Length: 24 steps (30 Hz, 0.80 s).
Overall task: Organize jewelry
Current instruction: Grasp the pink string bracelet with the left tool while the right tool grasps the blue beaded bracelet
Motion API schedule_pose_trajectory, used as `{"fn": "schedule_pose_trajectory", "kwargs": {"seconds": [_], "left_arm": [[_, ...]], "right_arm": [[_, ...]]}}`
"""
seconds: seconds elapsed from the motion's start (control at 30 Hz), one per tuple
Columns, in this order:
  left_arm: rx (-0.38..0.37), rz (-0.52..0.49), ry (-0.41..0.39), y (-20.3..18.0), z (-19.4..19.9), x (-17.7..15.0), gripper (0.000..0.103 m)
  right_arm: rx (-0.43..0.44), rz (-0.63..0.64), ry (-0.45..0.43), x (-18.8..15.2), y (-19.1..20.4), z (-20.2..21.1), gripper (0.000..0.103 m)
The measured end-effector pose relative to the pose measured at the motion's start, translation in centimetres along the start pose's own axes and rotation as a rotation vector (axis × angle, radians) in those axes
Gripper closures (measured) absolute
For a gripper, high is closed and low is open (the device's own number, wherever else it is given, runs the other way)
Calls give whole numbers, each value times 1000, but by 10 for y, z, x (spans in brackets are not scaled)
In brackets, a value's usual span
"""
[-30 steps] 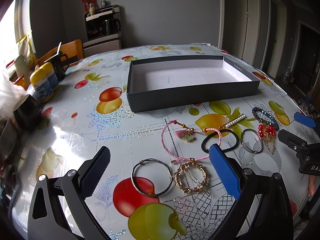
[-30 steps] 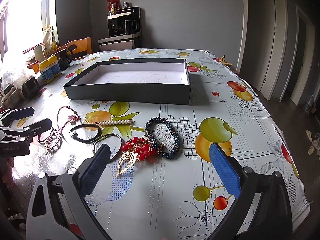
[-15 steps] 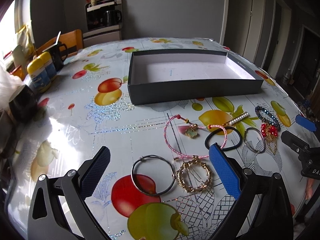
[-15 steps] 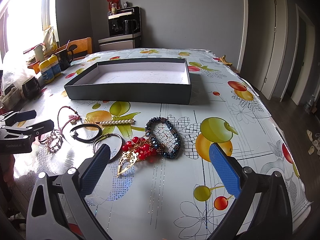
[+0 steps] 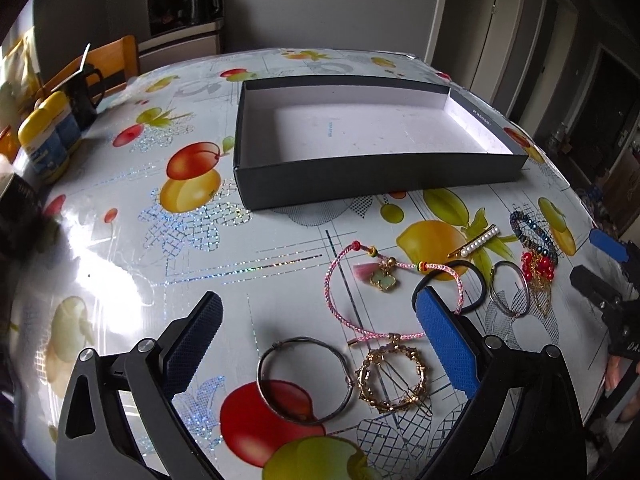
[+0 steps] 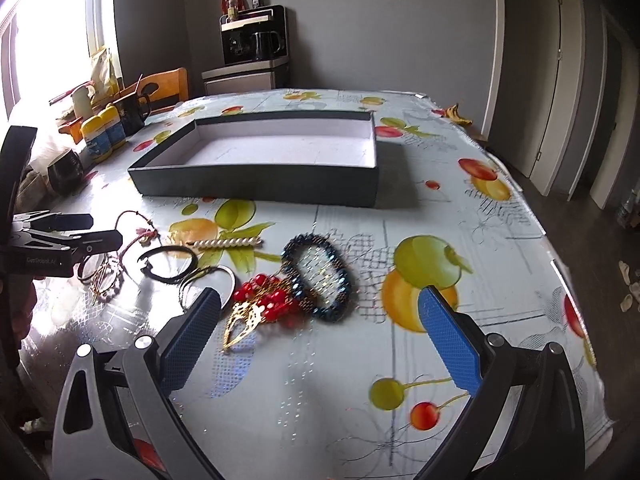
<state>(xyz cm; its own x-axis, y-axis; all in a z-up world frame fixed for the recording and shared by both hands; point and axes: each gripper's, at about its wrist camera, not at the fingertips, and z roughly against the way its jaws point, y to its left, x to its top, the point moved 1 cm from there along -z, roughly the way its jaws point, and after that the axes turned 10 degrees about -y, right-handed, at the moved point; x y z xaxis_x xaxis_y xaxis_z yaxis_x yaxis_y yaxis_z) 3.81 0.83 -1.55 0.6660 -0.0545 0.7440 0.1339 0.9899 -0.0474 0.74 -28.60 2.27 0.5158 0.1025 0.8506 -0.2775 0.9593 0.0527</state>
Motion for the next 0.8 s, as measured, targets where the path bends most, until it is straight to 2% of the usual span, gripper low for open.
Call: {"fn": "schedule_pose_trajectory", "kwargs": {"seconds": [0.13, 0.23, 0.4, 0.47, 0.5, 0.53, 0.67, 0.8], "left_arm": [[-14, -14, 3, 1, 1, 7, 5], [-21, -26, 20, 4, -7, 12, 6], [-33, -40, 26, 3, -15, 14, 11], [-29, -56, 34, 1, -17, 13, 21], [-27, -66, 41, 1, -19, 12, 24], [-26, -75, 45, 0, -20, 11, 32], [-36, -82, 49, 1, -21, 10, 45], [-49, -73, 58, 2, -23, 10, 56]], "right_arm": [[-2, -92, -3, 17, -32, -1, 6], [9, -116, 52, 24, -46, -12, 7], [56, -82, 115, 27, -40, -30, 27], [61, -47, 126, 26, -32, -34, 43], [62, -32, 135, 25, -28, -36, 47], [62, -17, 142, 24, -24, -37, 54], [62, 20, 166, 19, -16, -45, 71], [76, 25, 184, 15, -16, -48, 77]]}}
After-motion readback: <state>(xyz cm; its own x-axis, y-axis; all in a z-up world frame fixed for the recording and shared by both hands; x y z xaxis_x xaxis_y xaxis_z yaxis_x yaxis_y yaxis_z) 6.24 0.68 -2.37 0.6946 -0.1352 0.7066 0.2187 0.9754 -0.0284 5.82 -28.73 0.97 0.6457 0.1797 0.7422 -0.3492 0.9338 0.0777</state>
